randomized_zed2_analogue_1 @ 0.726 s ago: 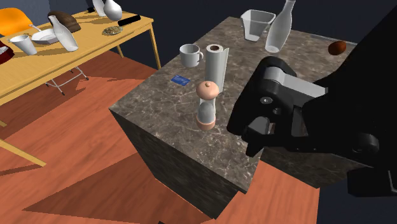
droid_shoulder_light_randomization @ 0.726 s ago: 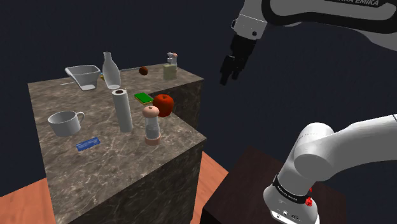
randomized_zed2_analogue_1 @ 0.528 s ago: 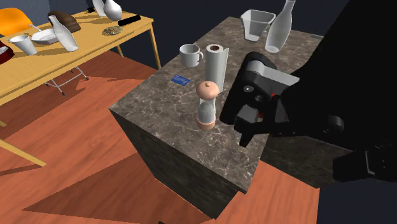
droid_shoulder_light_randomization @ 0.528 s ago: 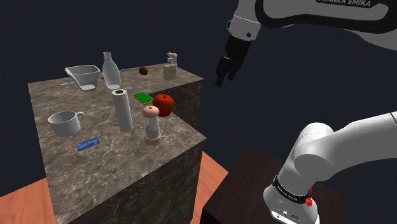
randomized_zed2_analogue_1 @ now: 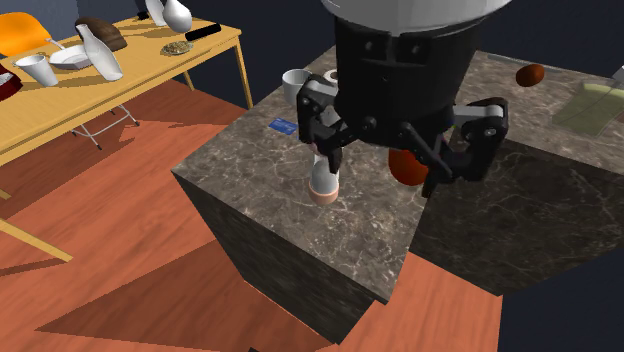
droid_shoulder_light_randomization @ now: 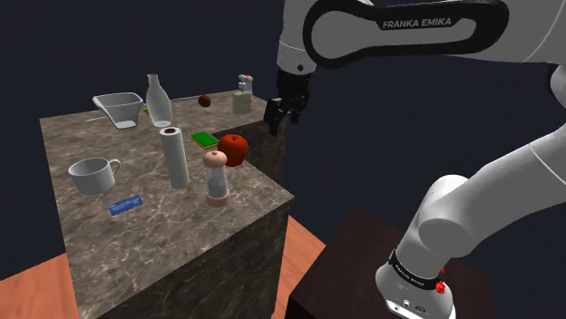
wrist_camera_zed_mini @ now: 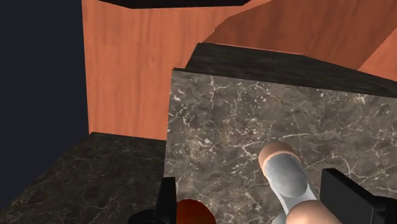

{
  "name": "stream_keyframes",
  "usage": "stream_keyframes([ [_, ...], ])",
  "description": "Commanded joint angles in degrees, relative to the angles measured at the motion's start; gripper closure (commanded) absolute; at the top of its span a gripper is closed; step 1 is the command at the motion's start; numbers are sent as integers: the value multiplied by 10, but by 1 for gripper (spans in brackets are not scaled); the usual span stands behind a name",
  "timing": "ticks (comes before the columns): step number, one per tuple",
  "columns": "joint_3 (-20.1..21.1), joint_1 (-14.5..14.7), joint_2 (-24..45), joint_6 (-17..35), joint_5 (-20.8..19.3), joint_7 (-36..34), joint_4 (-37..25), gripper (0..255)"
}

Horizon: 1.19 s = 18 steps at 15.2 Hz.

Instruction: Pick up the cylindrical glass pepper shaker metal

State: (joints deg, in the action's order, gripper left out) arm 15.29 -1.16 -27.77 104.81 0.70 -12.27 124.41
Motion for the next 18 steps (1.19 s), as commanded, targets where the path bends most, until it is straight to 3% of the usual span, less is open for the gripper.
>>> stream_keyframes([
  [1, 29, -2, 42, 14, -17, -34, -22, 0],
  [9, 117, -8, 238, 27, -136, -166, -147, 0],
  [14, 140, 22, 378, -3, -236, -245, -257, 0],
  [18, 137, 26, 388, 15, -244, -255, -244, 0],
])
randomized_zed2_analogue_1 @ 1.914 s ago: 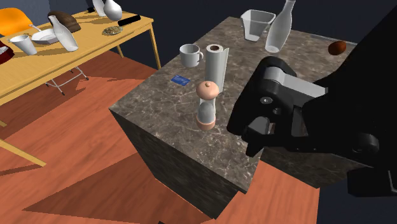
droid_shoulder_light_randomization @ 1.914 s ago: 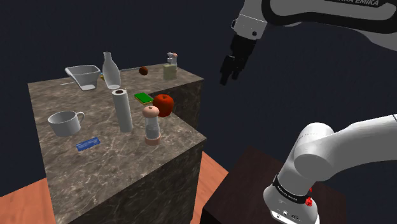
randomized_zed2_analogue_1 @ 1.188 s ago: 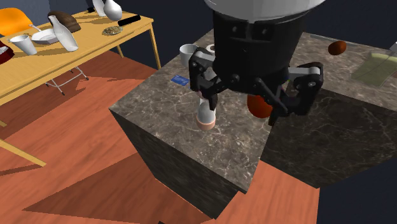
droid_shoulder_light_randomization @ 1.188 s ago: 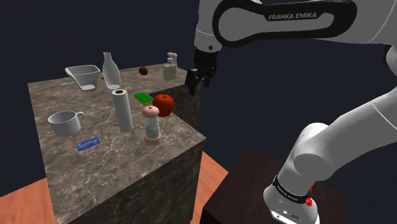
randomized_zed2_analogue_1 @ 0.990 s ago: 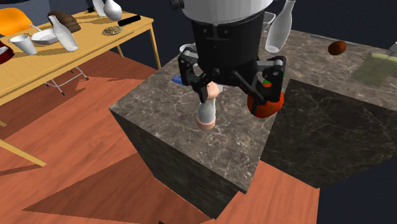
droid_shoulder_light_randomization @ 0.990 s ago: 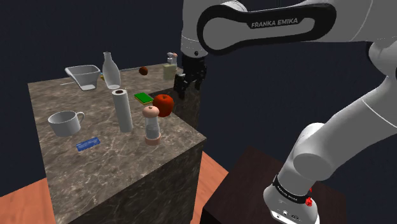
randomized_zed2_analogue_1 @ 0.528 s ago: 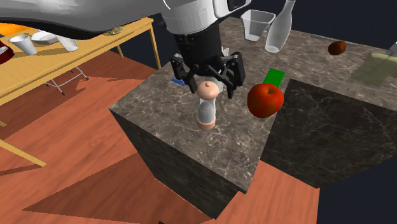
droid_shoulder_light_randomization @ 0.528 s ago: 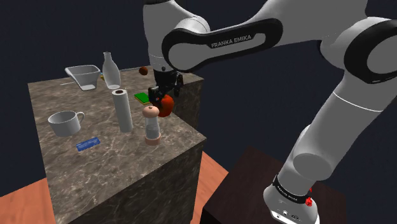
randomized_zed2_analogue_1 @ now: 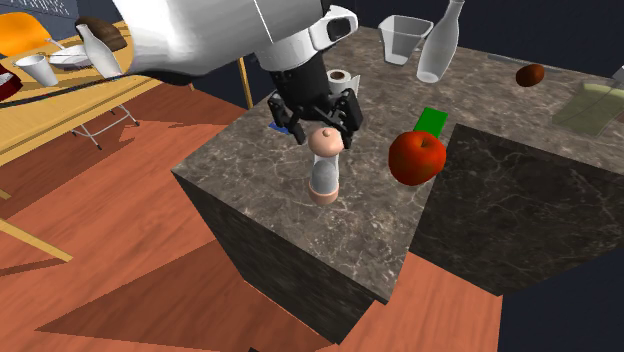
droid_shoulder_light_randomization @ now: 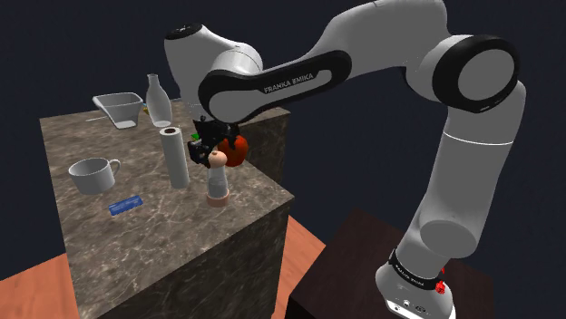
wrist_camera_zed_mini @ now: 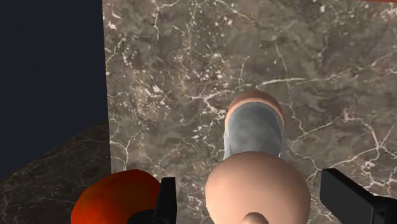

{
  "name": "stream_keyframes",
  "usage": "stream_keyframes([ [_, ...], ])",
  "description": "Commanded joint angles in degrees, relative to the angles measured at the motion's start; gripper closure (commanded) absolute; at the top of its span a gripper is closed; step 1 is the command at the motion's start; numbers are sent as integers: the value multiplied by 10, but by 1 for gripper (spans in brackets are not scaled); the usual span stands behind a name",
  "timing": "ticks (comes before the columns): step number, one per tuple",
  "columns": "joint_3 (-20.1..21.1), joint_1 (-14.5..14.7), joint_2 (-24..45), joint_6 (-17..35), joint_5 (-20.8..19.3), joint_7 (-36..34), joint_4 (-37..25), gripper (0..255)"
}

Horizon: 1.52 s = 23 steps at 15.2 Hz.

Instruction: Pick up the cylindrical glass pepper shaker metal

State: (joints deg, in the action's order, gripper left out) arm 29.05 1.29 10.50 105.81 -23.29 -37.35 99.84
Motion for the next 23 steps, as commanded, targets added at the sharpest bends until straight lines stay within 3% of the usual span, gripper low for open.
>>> stream_keyframes([
  [1, -1, 1, 7, 12, -5, -7, 7, 0],
  [6, -2, 1, 13, 35, -12, -16, 27, 0],
  [7, -2, 1, 14, 34, -12, -16, 26, 255],
  [16, -2, 1, 13, 35, -12, -16, 26, 255],
  [23, 1, 1, 2, -11, 0, 2, -13, 255],
])
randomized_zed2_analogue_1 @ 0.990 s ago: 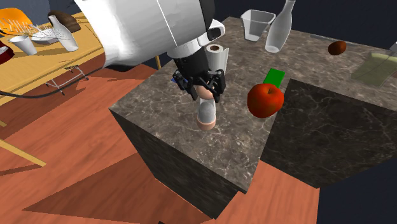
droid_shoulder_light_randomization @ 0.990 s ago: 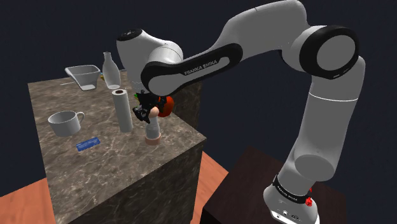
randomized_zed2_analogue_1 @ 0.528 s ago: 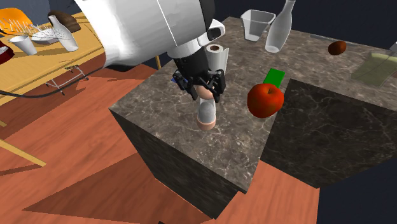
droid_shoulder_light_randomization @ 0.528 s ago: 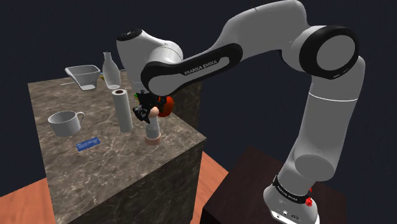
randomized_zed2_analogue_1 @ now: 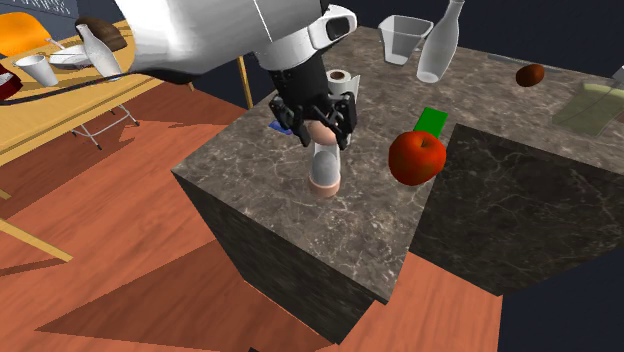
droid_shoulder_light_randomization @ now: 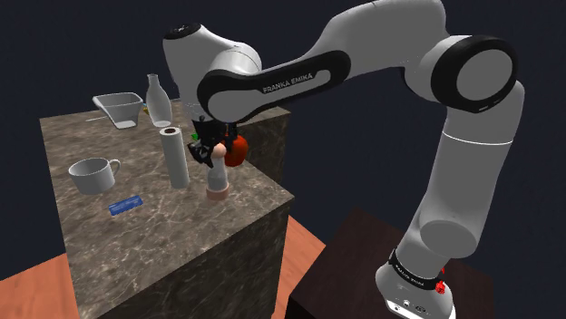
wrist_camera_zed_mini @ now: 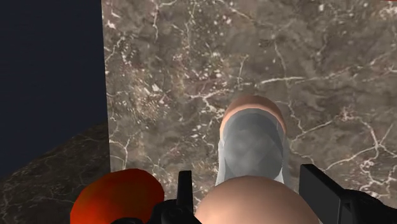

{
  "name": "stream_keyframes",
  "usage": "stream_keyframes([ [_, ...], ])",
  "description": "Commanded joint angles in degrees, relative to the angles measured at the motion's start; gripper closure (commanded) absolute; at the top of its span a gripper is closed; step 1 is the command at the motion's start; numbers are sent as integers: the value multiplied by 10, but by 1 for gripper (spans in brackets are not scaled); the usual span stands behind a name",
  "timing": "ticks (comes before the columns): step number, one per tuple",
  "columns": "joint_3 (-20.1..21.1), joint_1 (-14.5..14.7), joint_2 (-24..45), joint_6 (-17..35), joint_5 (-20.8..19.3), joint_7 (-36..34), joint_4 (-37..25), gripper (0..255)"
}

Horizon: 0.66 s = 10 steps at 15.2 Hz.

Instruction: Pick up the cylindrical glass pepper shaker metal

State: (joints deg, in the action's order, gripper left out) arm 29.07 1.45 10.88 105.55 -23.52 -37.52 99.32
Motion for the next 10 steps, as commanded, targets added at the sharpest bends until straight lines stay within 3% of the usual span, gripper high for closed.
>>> stream_keyframes([
  [1, 1, 0, -3, -15, 3, 6, -13, 255],
  [10, 3, 3, -8, -65, 10, 23, -62, 255],
])
